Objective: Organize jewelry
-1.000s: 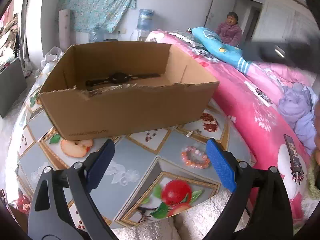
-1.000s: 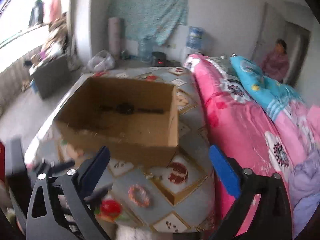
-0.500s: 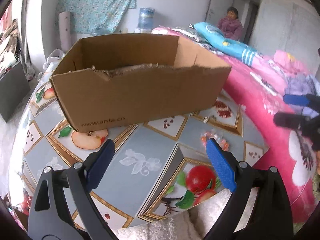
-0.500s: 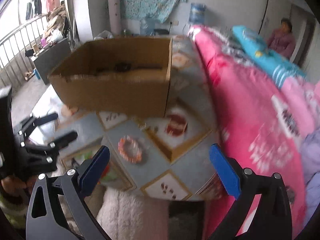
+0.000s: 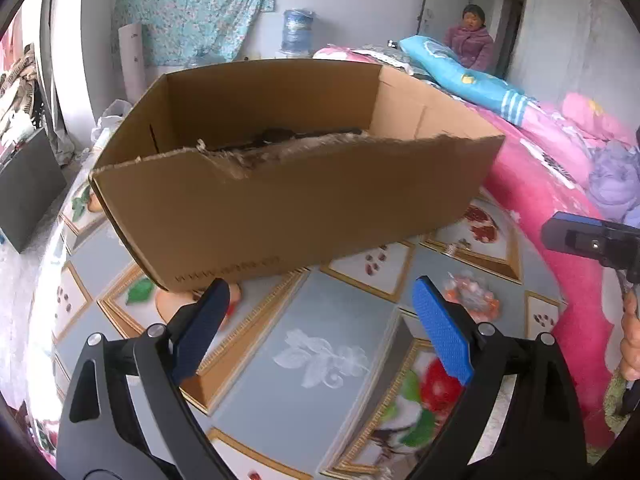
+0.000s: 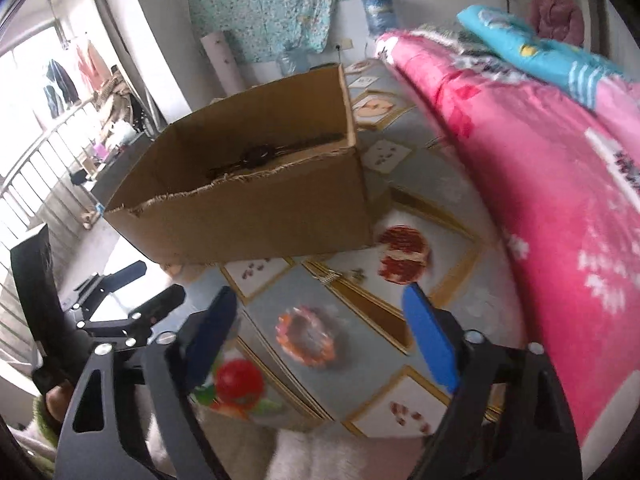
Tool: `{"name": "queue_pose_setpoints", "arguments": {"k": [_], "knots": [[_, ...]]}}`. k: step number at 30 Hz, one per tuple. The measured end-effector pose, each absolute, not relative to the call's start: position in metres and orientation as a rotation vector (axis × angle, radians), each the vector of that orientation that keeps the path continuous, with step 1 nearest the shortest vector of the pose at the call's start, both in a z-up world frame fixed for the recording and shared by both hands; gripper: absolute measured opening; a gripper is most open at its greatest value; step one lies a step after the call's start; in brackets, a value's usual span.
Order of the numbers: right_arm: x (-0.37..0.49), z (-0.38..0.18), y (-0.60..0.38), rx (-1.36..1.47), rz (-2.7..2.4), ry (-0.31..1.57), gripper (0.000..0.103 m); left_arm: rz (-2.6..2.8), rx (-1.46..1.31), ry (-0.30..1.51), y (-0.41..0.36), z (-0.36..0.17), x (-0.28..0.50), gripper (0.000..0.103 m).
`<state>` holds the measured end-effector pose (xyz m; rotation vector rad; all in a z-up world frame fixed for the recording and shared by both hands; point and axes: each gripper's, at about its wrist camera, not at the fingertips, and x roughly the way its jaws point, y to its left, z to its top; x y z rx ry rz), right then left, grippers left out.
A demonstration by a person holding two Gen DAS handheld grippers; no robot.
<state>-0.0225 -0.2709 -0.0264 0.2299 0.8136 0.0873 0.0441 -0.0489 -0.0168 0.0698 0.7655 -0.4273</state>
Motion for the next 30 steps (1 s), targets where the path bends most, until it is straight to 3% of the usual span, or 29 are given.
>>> {"name": "queue_pose_setpoints", "arguments": {"k": [12, 18, 30], "knots": [[0.023, -0.027, -0.257, 0.319, 0.159, 0.837, 0.041, -0.499, 0.042, 0.753, -0.039, -0.012, 0.069, 0.089], [0.033, -0.028, -0.255, 0.351, 0.157, 0.844, 0.036, -0.514, 0.003, 0.767, -0.038, -0.013, 0.076, 0.092], [0.046, -0.021, -0.252, 0.384, 0.161, 0.806, 0.036, -0.517, -0.063, 0.818, -0.038, -0.009, 0.086, 0.093]]}}
